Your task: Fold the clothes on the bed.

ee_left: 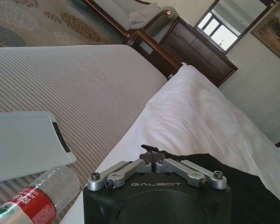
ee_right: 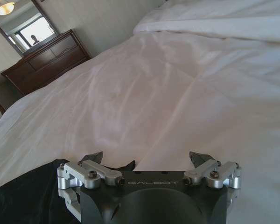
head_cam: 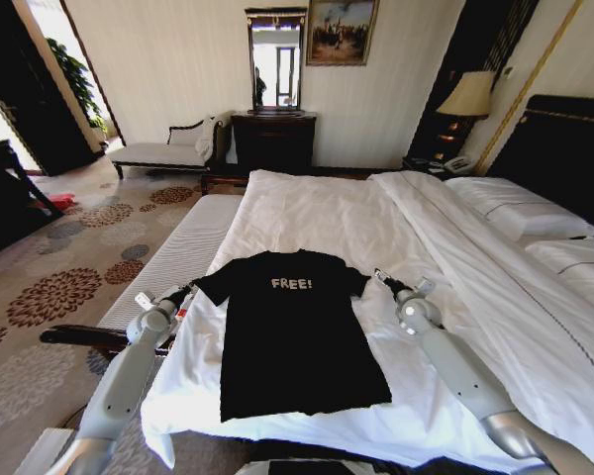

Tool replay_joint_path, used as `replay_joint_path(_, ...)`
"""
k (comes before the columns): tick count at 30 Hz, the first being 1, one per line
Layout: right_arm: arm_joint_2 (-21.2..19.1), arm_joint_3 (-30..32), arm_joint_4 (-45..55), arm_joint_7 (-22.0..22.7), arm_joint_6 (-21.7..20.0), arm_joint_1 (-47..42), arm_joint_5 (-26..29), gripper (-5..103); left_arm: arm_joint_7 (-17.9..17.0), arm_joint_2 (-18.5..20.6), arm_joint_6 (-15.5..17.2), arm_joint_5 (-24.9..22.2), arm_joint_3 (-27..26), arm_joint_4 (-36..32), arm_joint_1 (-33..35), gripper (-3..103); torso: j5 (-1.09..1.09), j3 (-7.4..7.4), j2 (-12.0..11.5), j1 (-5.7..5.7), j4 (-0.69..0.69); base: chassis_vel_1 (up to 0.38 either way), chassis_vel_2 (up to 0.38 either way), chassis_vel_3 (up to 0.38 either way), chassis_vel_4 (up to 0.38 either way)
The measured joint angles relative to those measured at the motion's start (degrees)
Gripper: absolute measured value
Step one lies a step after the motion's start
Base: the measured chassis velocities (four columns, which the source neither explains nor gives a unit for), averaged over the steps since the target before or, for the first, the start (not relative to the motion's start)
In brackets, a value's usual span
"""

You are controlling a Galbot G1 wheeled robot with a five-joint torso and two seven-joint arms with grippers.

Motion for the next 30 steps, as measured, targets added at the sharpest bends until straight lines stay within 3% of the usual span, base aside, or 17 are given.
replay_joint_path(1,0.2,0.1,-0.3,0.0,-0.2,0.1,0.8,100,-0.3,0.1,0.0,0.0,-0.2,-0.5,0.3,-1,0.0,0.0,0.0,0.0,0.0,0.0,0.0,0.0,0.0)
replay_joint_path(4,0.7,0.1,-1.7,-1.2,-0.3,1.2,2.4,100,-1.4,0.7,0.0,-0.4,-1.5,-3.4,1.3,15,0.0,0.0,0.0,0.0,0.01,0.0,0.0,0.0,0.0)
replay_joint_path(6,0.8,0.1,-2.1,-1.6,-0.3,1.6,2.8,100,-1.7,0.8,0.0,-0.6,-1.9,-4.2,1.6,15,0.0,0.0,0.0,0.0,0.0,0.0,0.0,0.0,0.0)
replay_joint_path(9,2.0,-0.8,-5.6,-3.6,0.2,5.0,4.5,100,-3.4,1.9,0.2,-2.6,-4.4,-9.3,3.9,31,0.01,0.0,0.0,0.0,0.01,0.0,0.0,0.0,0.0)
replay_joint_path(12,2.3,-1.1,-6.8,-4.0,0.3,6.0,4.7,100,-3.8,2.2,0.3,-3.0,-5.3,-10.9,4.7,36,0.0,0.0,0.0,0.0,0.02,0.0,0.0,0.0,0.0)
replay_joint_path(13,3.2,-1.6,-9.2,-4.6,0.4,7.7,5.2,100,-4.4,2.8,0.5,-3.7,-7.1,-14.4,6.4,47,-0.01,0.0,0.0,0.0,0.01,0.0,0.0,0.0,0.0)
replay_joint_path(15,3.7,-1.9,-9.9,-4.6,0.4,8.3,5.4,100,-4.7,3.1,0.6,-3.8,-8.0,-16.1,7.3,47,-0.01,0.0,0.0,0.0,0.01,0.0,0.0,0.0,0.0)
replay_joint_path(17,4.6,-2.3,-10.8,-4.7,0.3,9.0,5.5,102,-5.3,3.5,0.7,-4.1,-9.5,-19.3,8.8,58,0.0,0.0,0.0,0.0,0.02,0.0,0.0,0.0,0.0)
replay_joint_path(19,5.7,-2.7,-11.4,-4.6,-0.1,9.1,4.9,92,-6.4,3.6,0.8,-4.3,-10.9,-22.7,10.0,69,0.0,0.0,0.0,0.0,0.02,0.0,0.0,0.0,0.0)
replay_joint_path(21,6.3,-2.9,-12.0,-4.6,-0.2,9.1,4.0,89,-7.2,3.6,0.9,-4.7,-11.8,-24.6,10.6,74,0.01,0.0,0.0,0.0,0.01,0.0,0.0,0.0,0.0)
replay_joint_path(24,7.1,-2.9,-13.0,-4.5,-0.3,9.0,3.3,88,-8.4,3.5,1.1,-5.5,-12.8,-27.0,11.4,80,0.0,0.0,0.0,0.0,0.01,0.0,0.0,0.0,0.0)
replay_joint_path(28,7.3,-2.7,-14.4,-4.6,-0.6,8.6,2.6,86,-9.4,3.0,1.5,-5.4,-13.7,-29.5,13.0,98,0.0,0.0,0.0,-0.01,0.0,0.0,0.0,0.0,0.0)
replay_joint_path(30,7.3,-2.6,-14.5,-4.6,-0.7,8.5,2.5,84,-9.5,2.8,1.5,-5.2,-13.7,-29.7,13.2,99,0.0,0.0,0.0,0.0,0.0,0.0,0.0,0.0,0.0)
